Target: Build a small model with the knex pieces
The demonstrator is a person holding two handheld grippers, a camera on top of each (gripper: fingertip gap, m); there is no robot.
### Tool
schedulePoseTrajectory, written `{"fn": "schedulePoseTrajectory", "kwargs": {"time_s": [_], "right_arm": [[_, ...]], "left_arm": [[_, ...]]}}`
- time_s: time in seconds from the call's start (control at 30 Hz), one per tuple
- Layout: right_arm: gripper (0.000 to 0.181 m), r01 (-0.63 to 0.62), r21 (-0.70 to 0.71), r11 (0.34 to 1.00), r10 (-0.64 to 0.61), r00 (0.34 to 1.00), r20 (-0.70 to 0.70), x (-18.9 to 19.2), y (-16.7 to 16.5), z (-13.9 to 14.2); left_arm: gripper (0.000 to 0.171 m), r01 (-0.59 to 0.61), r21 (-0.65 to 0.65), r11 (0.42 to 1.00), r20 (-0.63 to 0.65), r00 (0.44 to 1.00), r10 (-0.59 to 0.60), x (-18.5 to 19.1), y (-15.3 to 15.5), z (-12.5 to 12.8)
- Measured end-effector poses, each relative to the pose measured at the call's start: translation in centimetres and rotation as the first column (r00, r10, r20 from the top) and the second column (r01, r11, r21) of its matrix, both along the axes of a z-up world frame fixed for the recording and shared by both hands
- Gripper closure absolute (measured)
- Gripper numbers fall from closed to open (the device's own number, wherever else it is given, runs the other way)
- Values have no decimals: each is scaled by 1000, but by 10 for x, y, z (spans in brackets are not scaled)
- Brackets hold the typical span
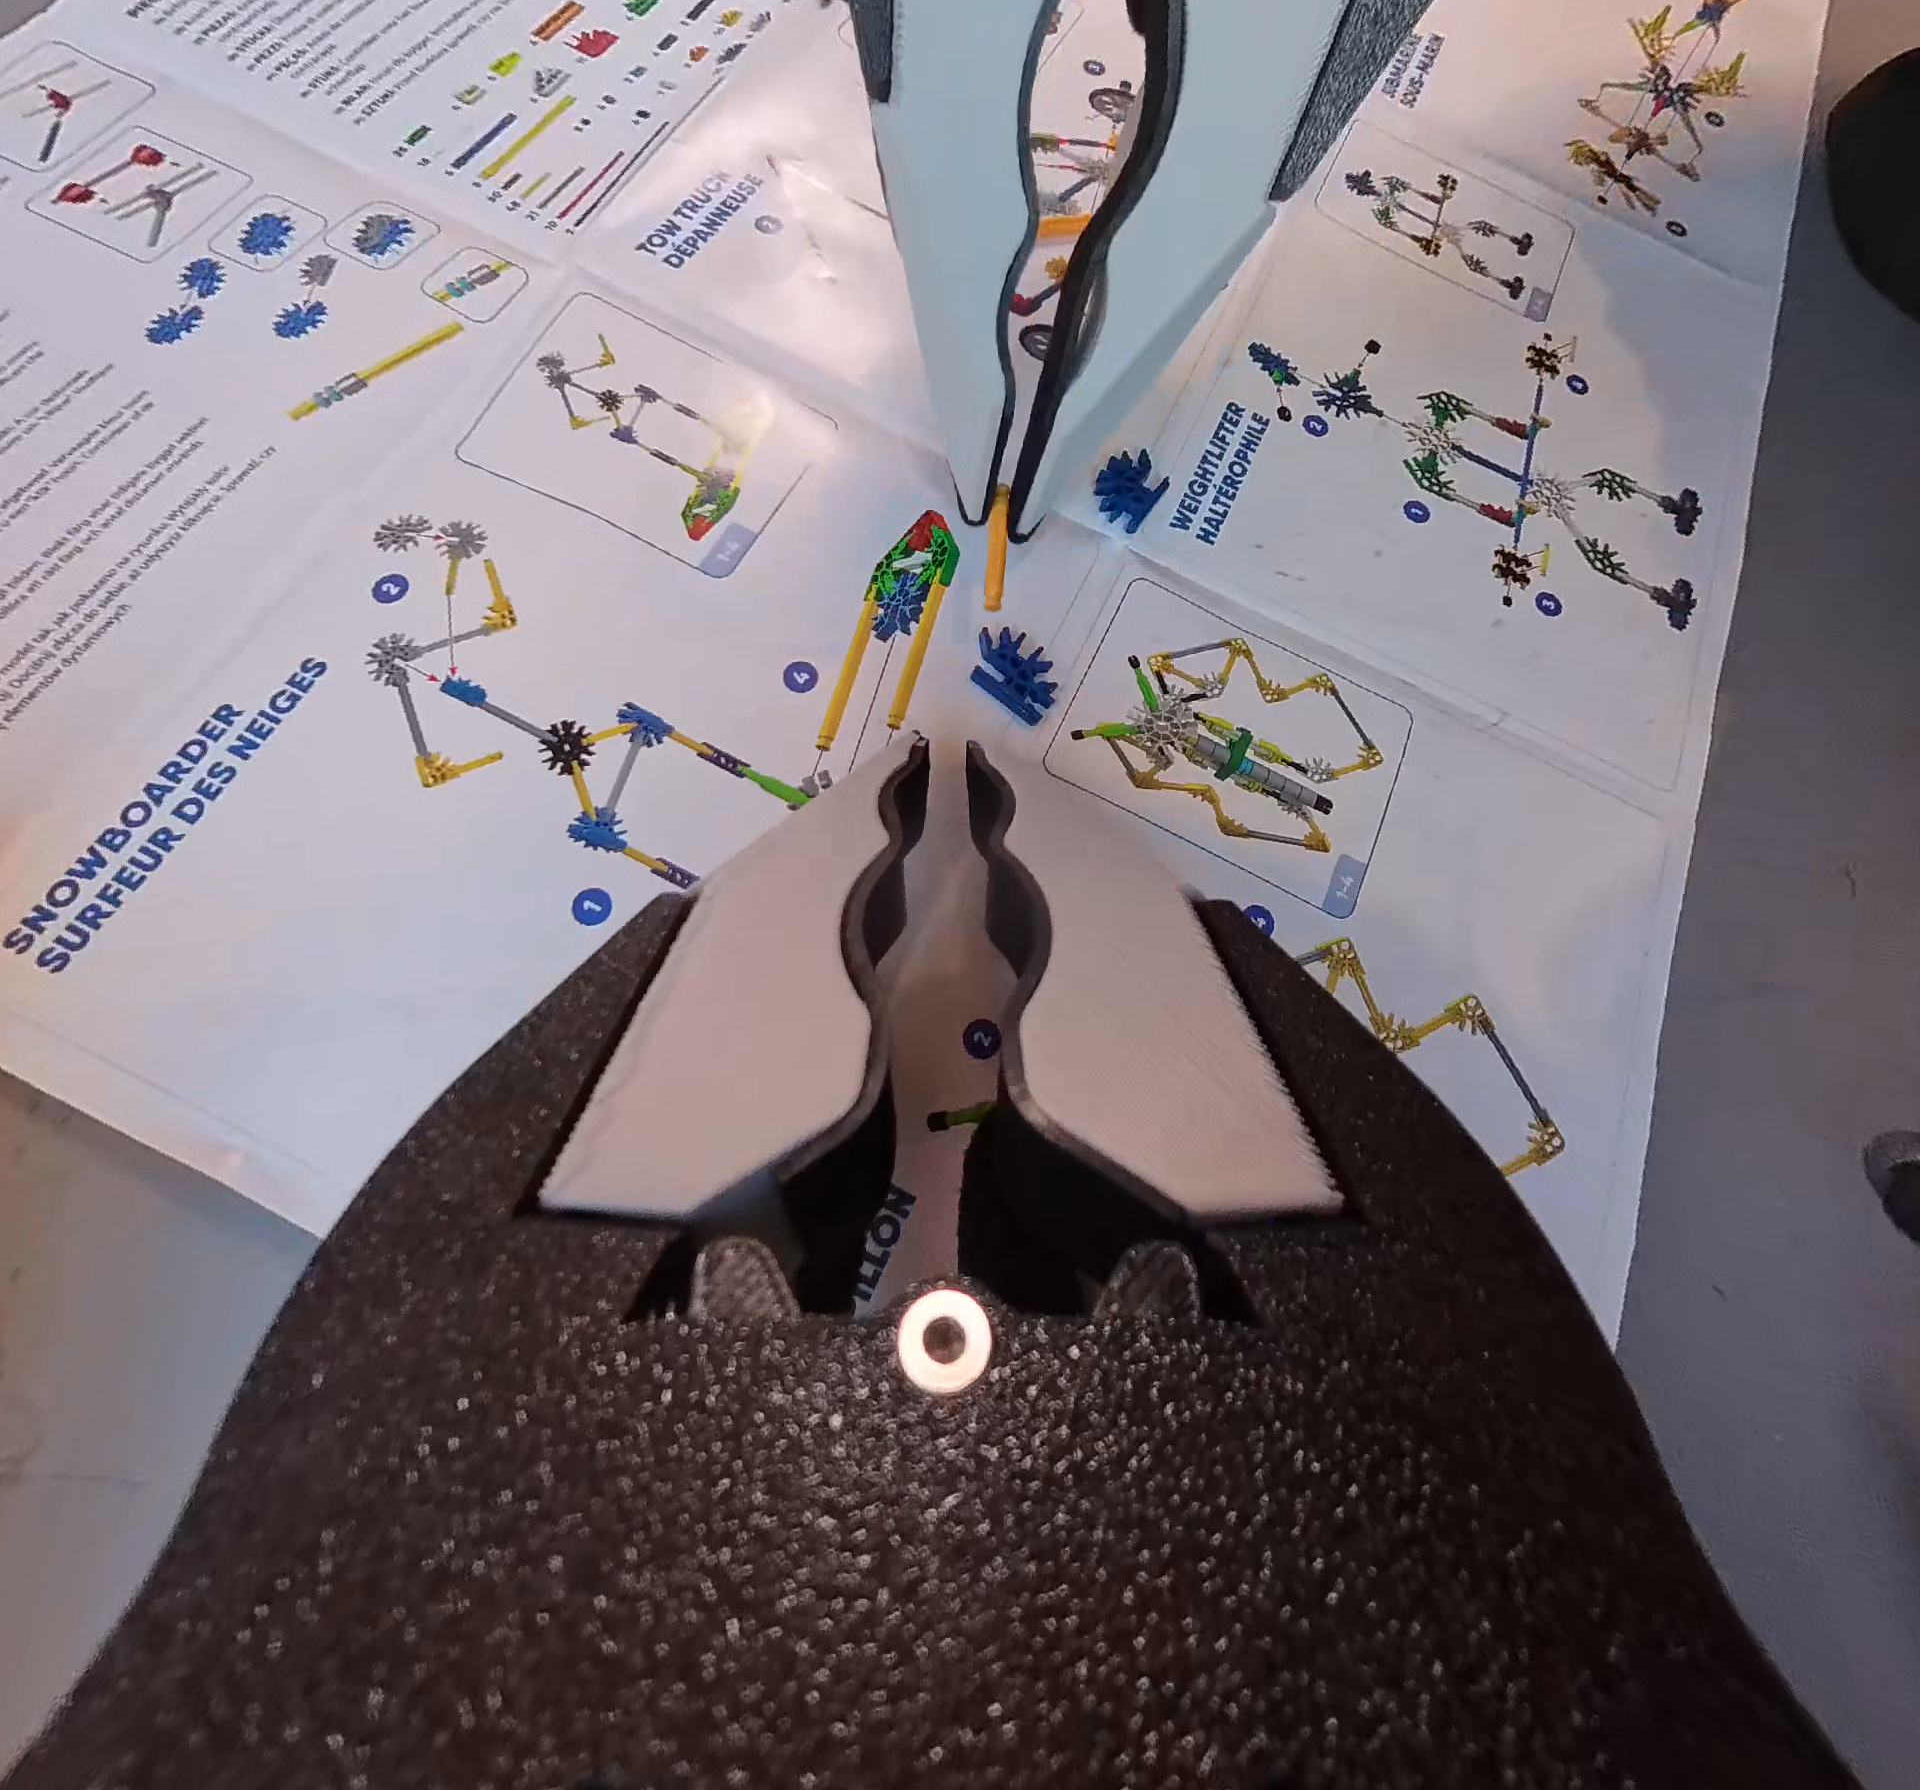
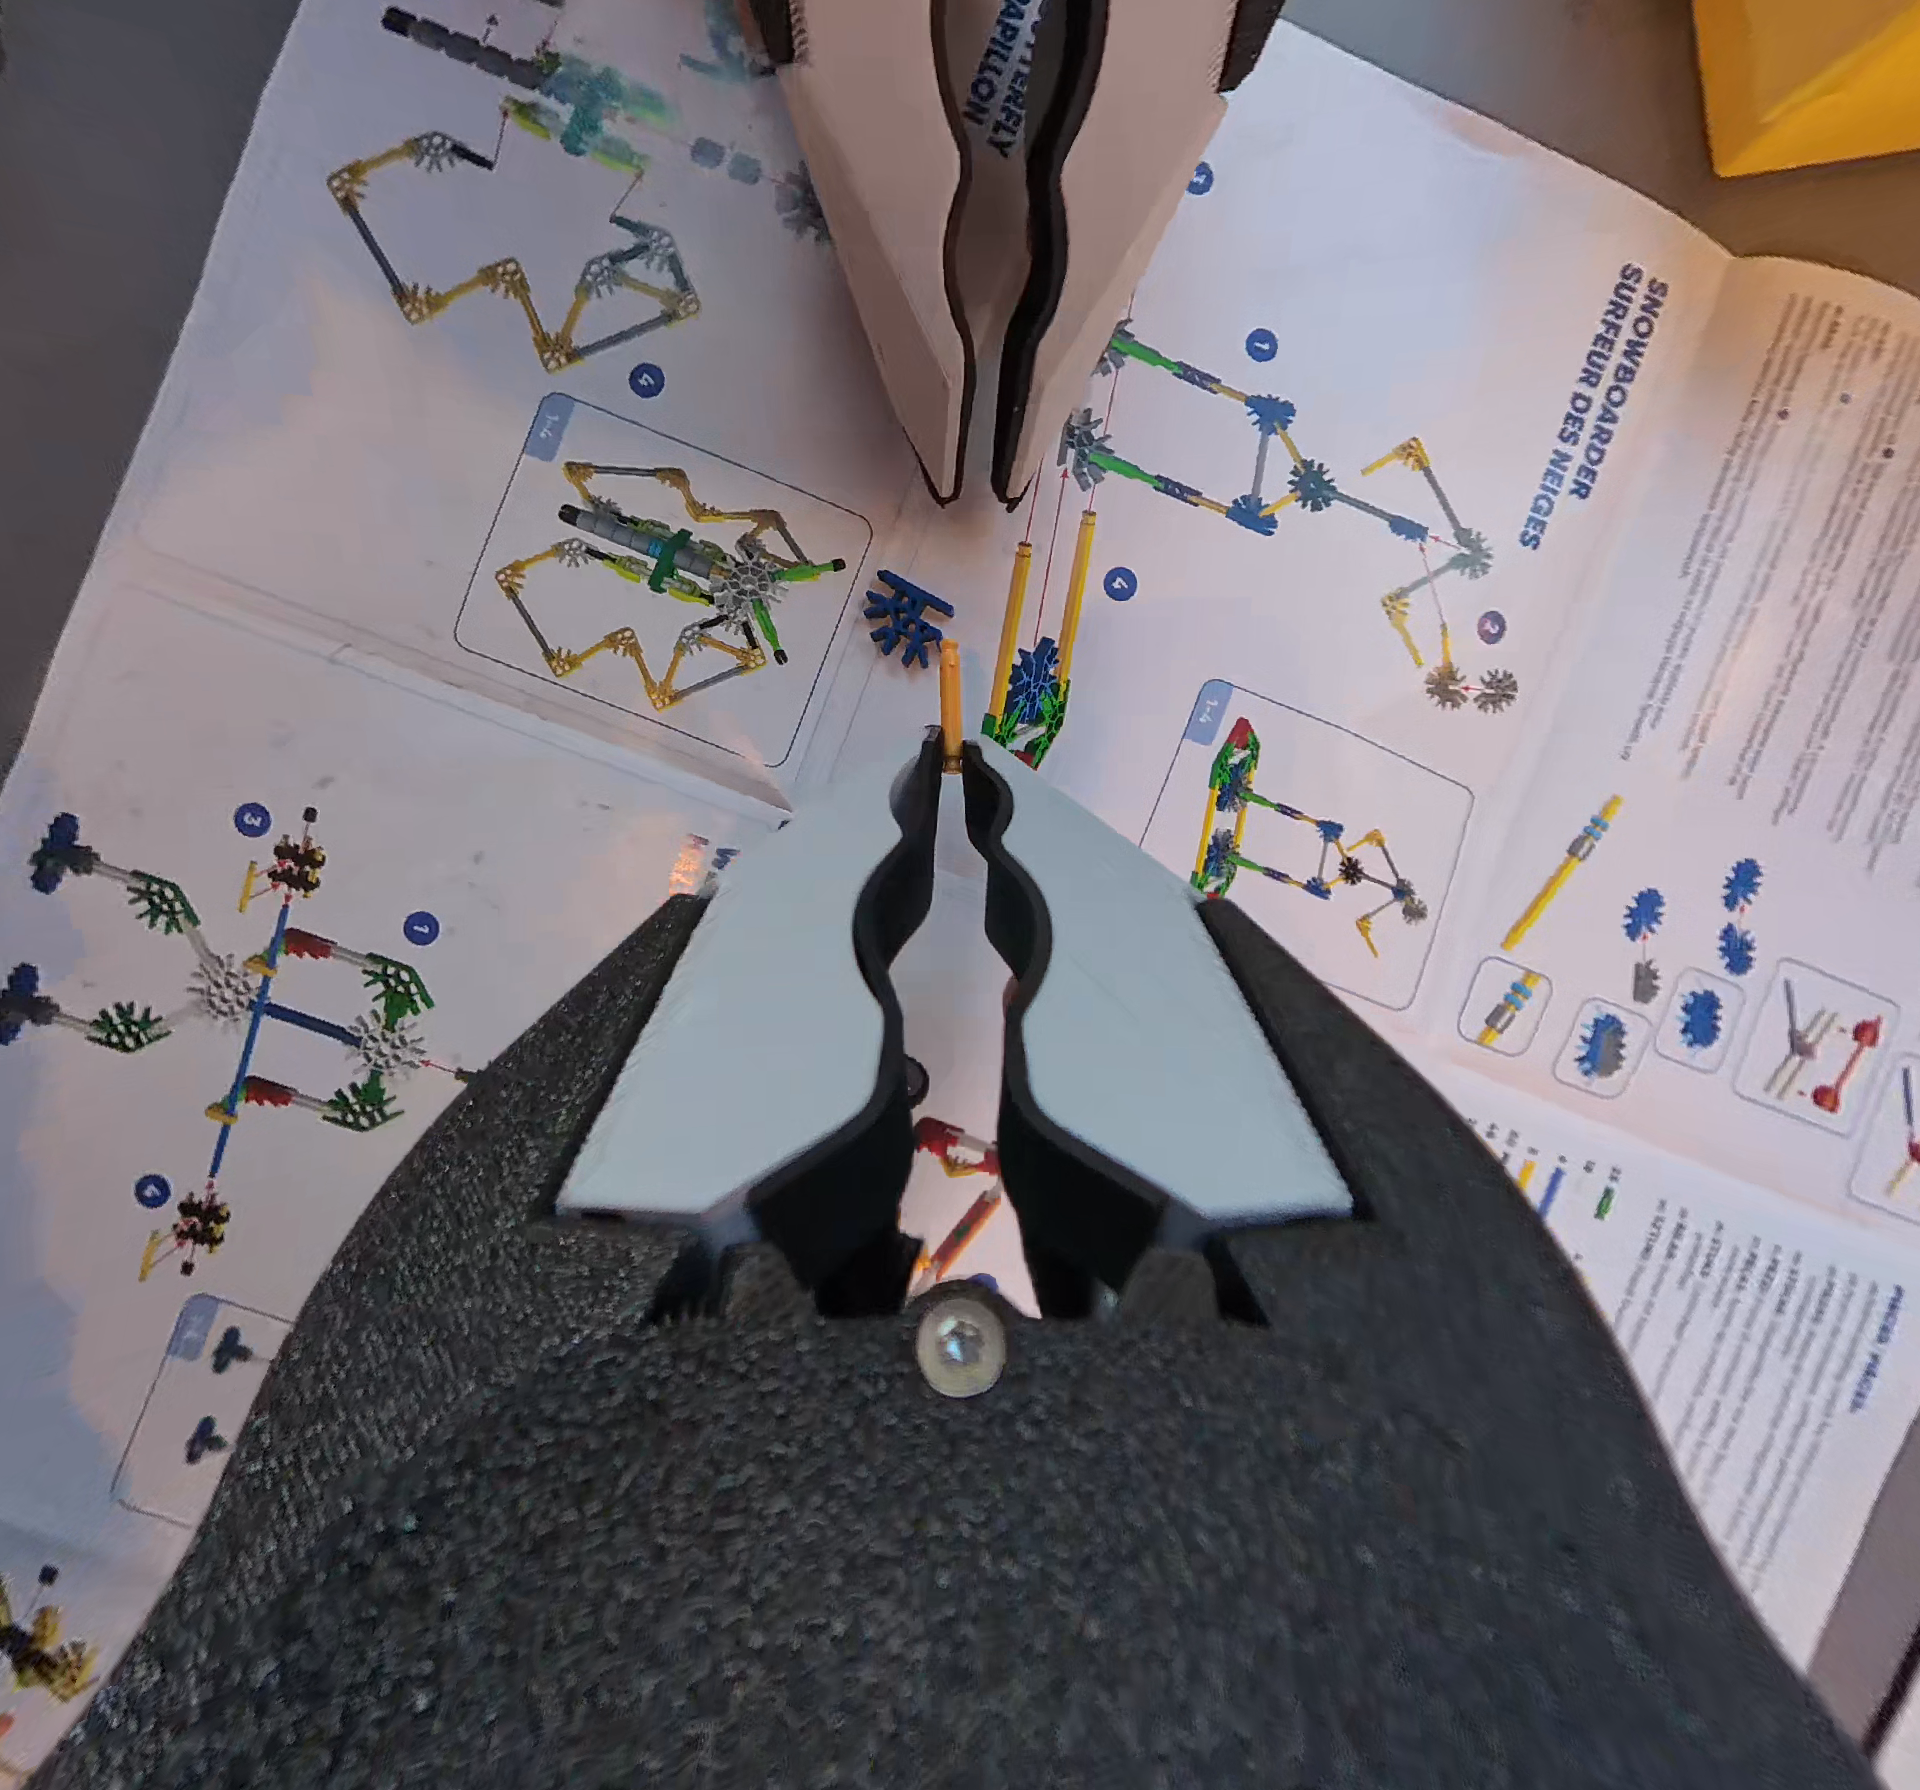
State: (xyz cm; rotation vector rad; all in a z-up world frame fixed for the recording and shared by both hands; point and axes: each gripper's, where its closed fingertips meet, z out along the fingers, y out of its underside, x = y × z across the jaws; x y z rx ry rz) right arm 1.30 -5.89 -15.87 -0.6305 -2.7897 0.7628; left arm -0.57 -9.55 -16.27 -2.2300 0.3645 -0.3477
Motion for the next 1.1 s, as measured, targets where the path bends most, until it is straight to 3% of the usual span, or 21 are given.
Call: {"fn": "schedulePoseTrajectory", "kwargs": {"time_s": [0.3,1.1], "right_arm": [[179,-108,64,992,104,993,54,0,-2,-10],[173,-104,41,994,102,993,51,-1,-2,-4]], "left_arm": [[165,-17,2,1000,12,1000,17,-5,-2,3],[165,-10,-7,1000,-2,1000,10,-4,-3,0]]}}
